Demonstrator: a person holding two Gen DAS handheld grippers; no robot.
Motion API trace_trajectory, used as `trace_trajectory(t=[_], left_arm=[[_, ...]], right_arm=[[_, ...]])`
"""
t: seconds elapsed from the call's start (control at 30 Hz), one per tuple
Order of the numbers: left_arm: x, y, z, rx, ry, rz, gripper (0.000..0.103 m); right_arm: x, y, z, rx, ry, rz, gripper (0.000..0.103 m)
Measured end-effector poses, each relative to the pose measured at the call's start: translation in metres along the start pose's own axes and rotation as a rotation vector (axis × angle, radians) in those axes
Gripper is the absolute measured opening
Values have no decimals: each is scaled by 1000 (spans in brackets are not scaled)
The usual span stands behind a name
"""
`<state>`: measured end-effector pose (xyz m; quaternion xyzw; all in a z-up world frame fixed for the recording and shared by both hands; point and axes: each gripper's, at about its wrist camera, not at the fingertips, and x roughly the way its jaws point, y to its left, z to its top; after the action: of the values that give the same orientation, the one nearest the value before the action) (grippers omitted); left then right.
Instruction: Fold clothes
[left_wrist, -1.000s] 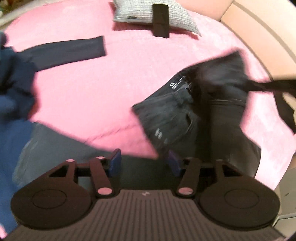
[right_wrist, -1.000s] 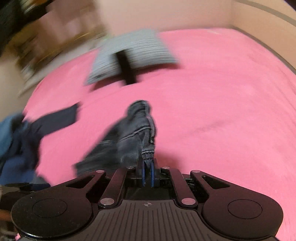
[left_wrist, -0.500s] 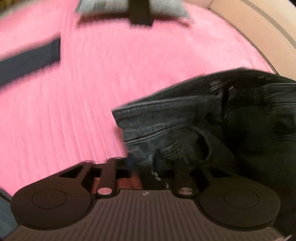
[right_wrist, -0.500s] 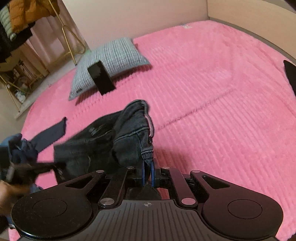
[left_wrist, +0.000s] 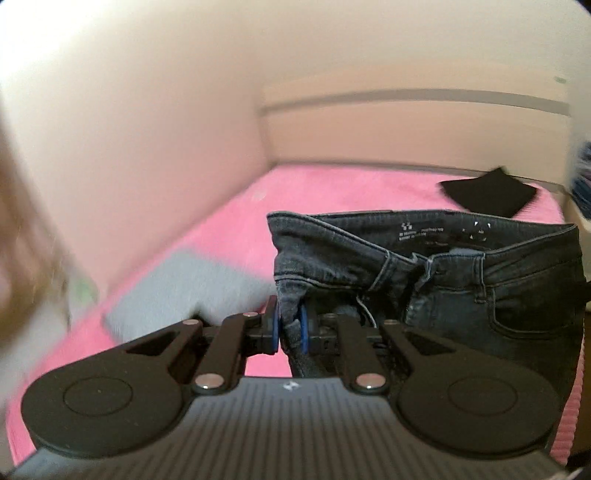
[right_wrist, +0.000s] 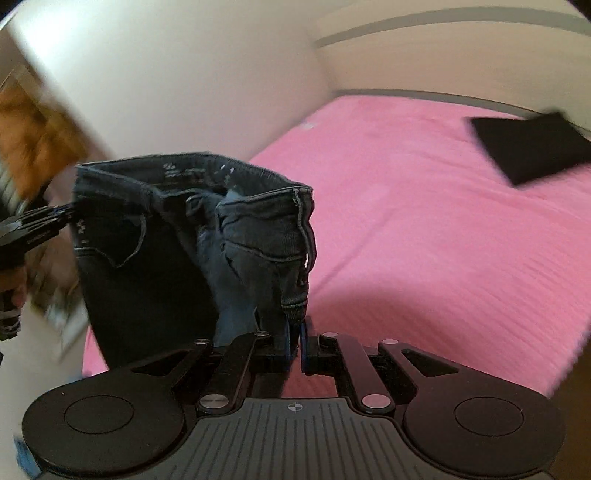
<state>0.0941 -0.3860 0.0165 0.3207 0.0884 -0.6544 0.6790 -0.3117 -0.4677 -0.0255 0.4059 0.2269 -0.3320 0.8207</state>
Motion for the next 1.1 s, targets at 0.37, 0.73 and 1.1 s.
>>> trace_trajectory(t=[0.37,0.73,1.1], left_arm=[[170,-176,95,247,121,-292,9],[356,-303,136,385,264,-404,9],[455,-338,105,393,398,-291,31]], right_arm=[[49,-221,30,225,126,-127,3],[74,-347,70,343,143,-163,2],[109,-348,81,133,242,-313,67]])
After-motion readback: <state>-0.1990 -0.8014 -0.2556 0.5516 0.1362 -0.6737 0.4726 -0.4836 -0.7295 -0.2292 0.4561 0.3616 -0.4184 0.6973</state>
